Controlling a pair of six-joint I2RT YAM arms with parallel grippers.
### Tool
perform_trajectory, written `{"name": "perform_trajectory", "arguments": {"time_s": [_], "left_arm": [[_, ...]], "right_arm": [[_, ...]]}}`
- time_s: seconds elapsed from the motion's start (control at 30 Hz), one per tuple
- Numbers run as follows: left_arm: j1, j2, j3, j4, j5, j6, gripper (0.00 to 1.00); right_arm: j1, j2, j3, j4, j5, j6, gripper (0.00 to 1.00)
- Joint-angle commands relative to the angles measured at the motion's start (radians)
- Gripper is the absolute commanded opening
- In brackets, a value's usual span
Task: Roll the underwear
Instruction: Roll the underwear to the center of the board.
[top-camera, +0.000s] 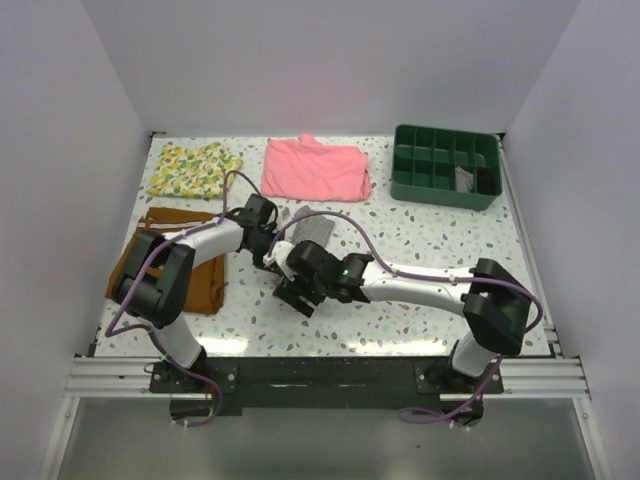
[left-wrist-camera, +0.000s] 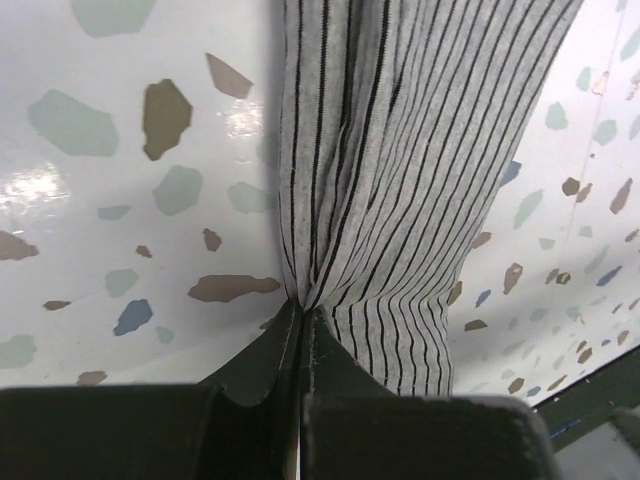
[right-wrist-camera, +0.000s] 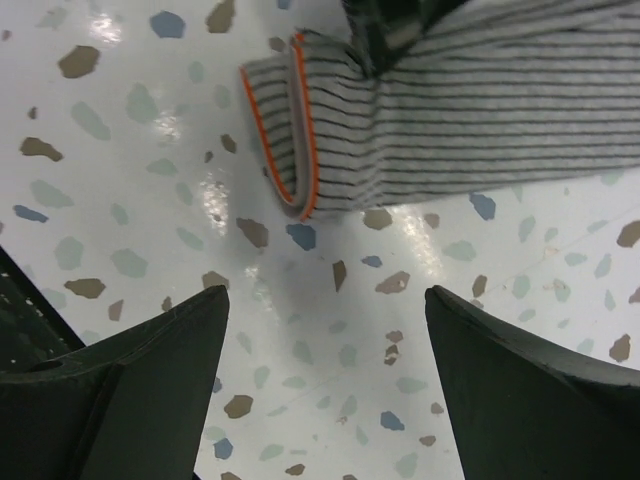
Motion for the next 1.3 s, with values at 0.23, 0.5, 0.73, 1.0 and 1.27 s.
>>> {"name": "perform_trajectory", "arguments": {"time_s": [0.23, 0.5, 0.73, 1.0, 1.27], "left_arm": [[0.004, 0.065, -0.033, 0.029, 0.079, -0.009, 0.00], [0.012, 0.070, -0.043, 0.041, 0.088, -0.011, 0.00], [0.016, 0.074, -0.044, 0.046, 0.096, -0.012, 0.00], [0.019, 0.079, -0.044, 0.047, 0.099, -0.011, 0.00], [0.030, 0.082, -0.040, 0.044, 0.099, -0.012, 0.00]], "right_arm": [[0.077, 0.155, 0.080, 0.104, 0.083, -0.128, 0.84], [0.079, 0.219, 0.097, 0.111, 0.165, -0.223, 0.85], [0.079, 0.236, 0.071, 0.130, 0.195, -0.237, 0.81], [0.079, 0.247, 0.053, 0.131, 0.224, -0.234, 0.52], [0.079, 0.241, 0.039, 0.128, 0.191, -0.225, 0.31]]}}
